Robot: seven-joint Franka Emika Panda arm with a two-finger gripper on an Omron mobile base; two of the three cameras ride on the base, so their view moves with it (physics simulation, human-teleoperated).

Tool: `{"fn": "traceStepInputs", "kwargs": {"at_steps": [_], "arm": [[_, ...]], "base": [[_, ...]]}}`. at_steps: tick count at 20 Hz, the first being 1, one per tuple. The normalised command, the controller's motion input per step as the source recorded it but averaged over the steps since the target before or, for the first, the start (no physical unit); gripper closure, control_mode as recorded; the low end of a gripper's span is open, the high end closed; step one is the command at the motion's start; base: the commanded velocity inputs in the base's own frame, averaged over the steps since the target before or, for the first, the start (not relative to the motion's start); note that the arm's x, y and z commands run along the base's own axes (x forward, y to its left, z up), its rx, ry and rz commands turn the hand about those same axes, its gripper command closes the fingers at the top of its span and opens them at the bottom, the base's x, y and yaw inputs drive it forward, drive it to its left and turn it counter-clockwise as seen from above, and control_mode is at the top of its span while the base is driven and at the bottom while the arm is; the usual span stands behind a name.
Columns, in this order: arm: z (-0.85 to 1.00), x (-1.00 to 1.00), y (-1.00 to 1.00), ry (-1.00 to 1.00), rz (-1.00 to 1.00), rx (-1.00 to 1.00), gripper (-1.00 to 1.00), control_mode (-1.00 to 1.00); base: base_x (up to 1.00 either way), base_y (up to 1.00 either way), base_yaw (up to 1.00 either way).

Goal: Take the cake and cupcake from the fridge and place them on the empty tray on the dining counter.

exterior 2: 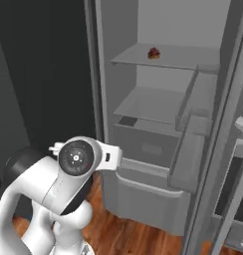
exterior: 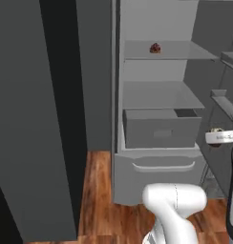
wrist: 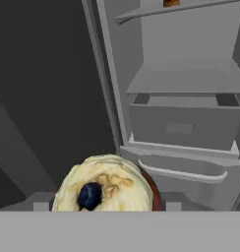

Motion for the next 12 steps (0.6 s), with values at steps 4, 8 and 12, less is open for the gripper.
{"fn": "traceStepInputs", "kwargs": {"at_steps": [4, 8, 12], "arm": [[0.00, 0.00, 0.00, 0.00, 0.00, 0.00, 1.00, 1.00], [0.00, 0.00, 0.00, 0.00, 0.00, 0.00, 1.00, 1.00], [0.00, 0.00, 0.00, 0.00, 0.00, 0.00, 1.00, 1.00]], "base": [[-1.00, -0.28, -0.29], [-0.93, -0.32, -0.52], [-0.69, -0.23, -0.63]]}}
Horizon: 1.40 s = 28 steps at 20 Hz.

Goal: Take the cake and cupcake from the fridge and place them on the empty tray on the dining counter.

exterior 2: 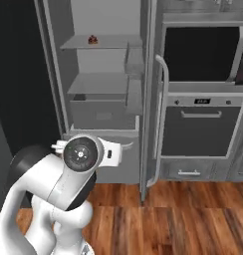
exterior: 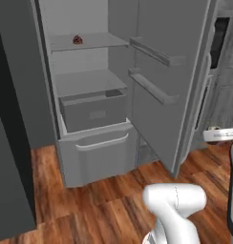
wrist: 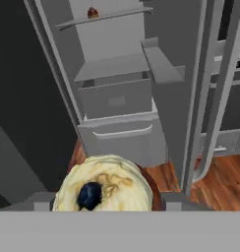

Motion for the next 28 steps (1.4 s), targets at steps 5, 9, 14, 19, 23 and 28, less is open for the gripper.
{"fn": "traceStepInputs", "kwargs": {"at_steps": [5, 9, 14, 19, 23, 28], "arm": [[0.00, 0.00, 0.00, 0.00, 0.00, 0.00, 1.00, 1.00], [0.00, 0.00, 0.00, 0.00, 0.00, 0.00, 1.00, 1.00], [0.00, 0.00, 0.00, 0.00, 0.00, 0.00, 1.00, 1.00], [0.00, 0.00, 0.00, 0.00, 0.00, 0.00, 1.00, 1.00], [0.00, 0.00, 0.00, 0.00, 0.00, 0.00, 1.00, 1.00], [0.00, 0.00, 0.00, 0.00, 0.00, 0.00, 1.00, 1.00]], "base": [[-0.56, -0.18, -0.68], [-0.59, -0.05, -0.71], [-0.44, -0.03, -0.75], [-0.41, 0.00, -0.70], [-0.43, 0.00, -0.67], [-0.40, 0.00, -0.66]]}}
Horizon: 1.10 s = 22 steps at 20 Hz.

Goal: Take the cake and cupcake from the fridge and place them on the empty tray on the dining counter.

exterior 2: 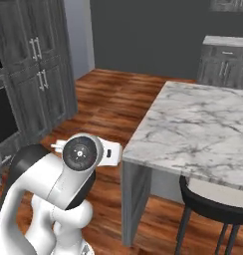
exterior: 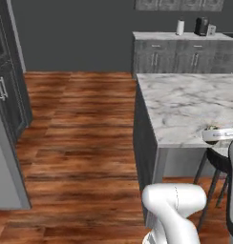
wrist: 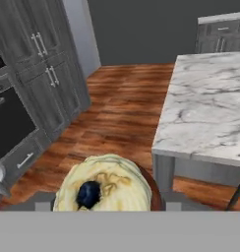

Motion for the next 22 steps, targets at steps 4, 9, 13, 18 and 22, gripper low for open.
{"fn": "traceStepInputs", "kwargs": {"at_steps": [4, 9, 13, 18, 22], "arm": [[0.00, 0.00, 0.00, 0.00, 0.00, 0.00, 1.00, 1.00], [0.00, 0.00, 0.00, 0.00, 0.00, 0.00, 1.00, 1.00], [0.00, 0.00, 0.00, 0.00, 0.00, 0.00, 1.00, 1.00], [0.00, 0.00, 0.00, 0.00, 0.00, 0.00, 1.00, 1.00], [0.00, 0.00, 0.00, 0.00, 0.00, 0.00, 1.00, 1.00]], "base": [[-0.33, -0.08, -0.58], [-0.19, -0.07, -0.50], [-0.05, 0.00, -0.45], [-0.09, -0.04, -0.39], [-0.03, -0.12, -0.32]]}}
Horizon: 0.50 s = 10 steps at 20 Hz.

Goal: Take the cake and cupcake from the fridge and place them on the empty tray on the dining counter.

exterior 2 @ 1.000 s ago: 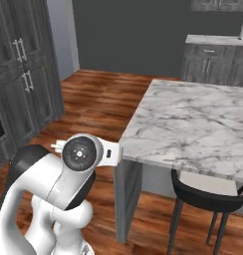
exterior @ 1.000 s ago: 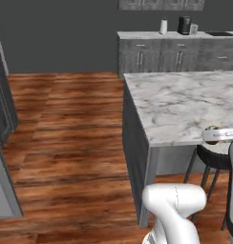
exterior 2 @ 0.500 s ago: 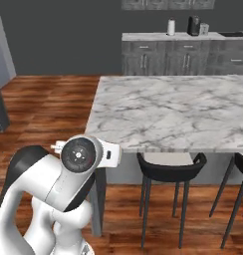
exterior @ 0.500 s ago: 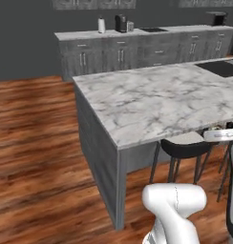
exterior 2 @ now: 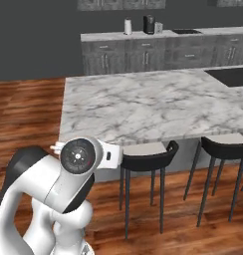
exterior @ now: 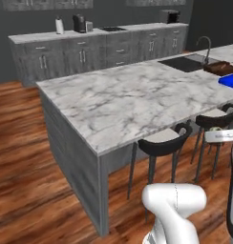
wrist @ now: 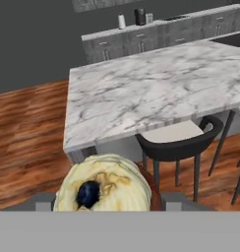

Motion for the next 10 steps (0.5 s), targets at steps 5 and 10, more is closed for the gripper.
{"fn": "traceStepInputs", "kwargs": {"at_steps": [5, 10], "arm": [[0.00, 0.00, 0.00, 0.00, 0.00, 0.00, 1.00, 1.00], [0.00, 0.00, 0.00, 0.00, 0.00, 0.00, 1.00, 1.00]], "base": [[0.00, -0.76, -0.19], [0.20, -1.00, -0.08]]}}
